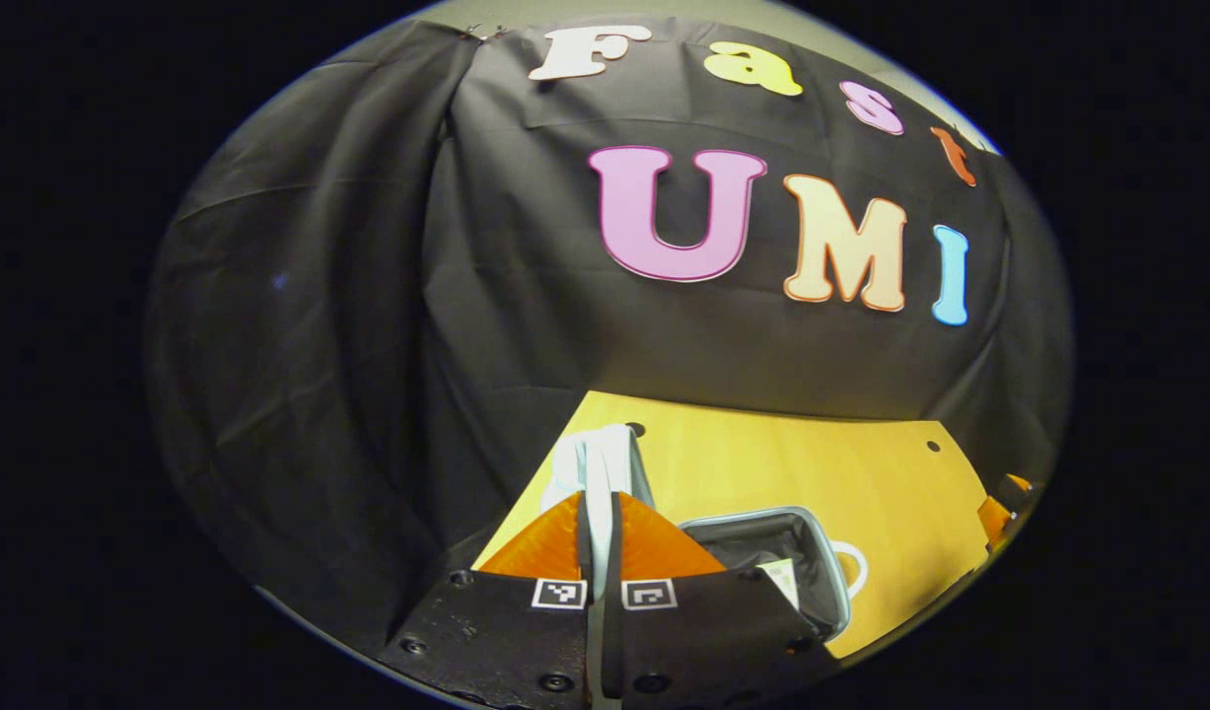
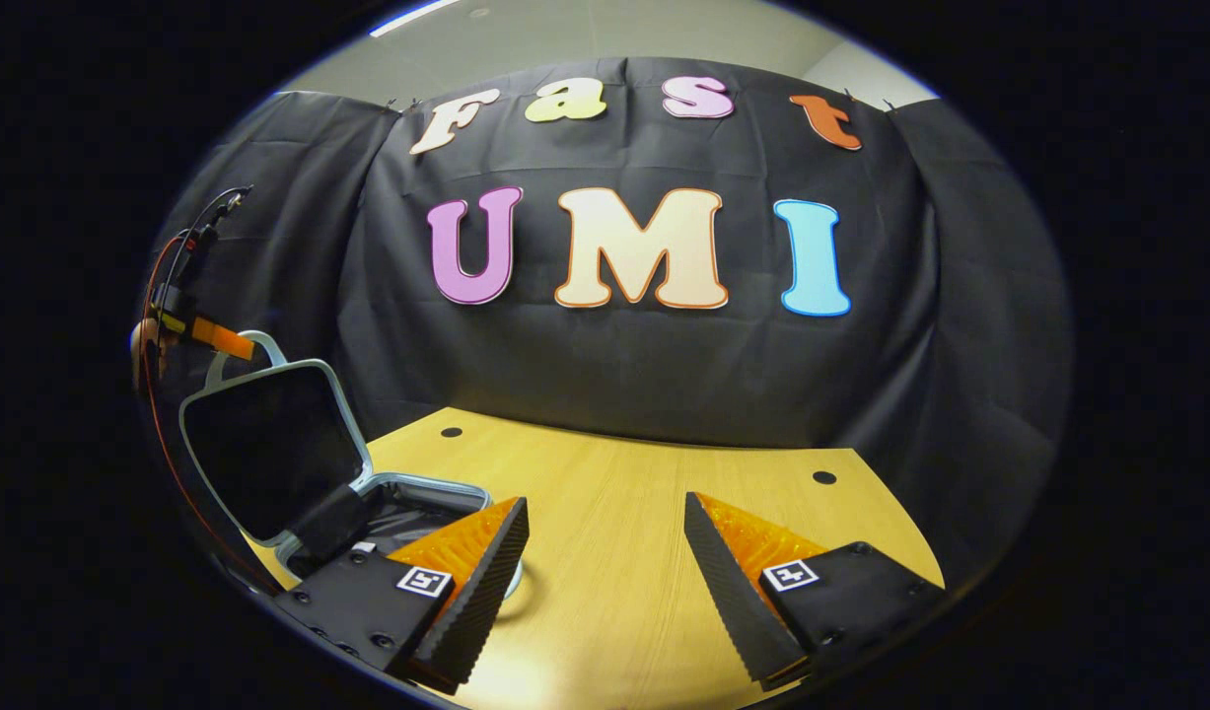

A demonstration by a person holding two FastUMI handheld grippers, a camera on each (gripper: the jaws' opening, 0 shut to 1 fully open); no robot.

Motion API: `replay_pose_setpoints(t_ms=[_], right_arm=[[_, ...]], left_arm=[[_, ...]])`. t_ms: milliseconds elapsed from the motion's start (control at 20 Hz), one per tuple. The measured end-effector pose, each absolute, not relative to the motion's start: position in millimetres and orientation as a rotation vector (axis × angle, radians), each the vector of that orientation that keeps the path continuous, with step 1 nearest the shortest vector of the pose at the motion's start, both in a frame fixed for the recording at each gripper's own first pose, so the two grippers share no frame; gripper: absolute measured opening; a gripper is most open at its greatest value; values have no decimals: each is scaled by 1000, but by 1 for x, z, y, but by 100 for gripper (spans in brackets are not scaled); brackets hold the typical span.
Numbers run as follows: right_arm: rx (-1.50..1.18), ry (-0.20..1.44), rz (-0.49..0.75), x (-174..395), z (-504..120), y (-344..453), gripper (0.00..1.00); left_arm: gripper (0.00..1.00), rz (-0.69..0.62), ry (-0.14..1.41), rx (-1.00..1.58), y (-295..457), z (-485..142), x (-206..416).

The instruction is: First open the suitcase, pack the skin care products into it, and then close the suitcase.

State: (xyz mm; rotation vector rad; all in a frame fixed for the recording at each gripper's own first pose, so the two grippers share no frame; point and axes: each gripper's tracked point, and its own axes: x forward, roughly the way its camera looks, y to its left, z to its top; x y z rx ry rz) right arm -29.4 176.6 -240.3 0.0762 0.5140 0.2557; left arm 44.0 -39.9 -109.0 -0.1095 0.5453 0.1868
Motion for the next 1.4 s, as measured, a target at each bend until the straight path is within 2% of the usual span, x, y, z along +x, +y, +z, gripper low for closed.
replay_pose_setpoints(t_ms=[400,800,1400], right_arm=[[90,502,231,-21,-242,143,98],[96,513,212,-23,-248,112,98],[75,537,142,-25,-256,60,98]], left_arm=[[0,-17,495,-208,-147,-105,71],[0,-225,565,-273,-261,-142,72],[2,-312,765,-245,-344,-240,71]])
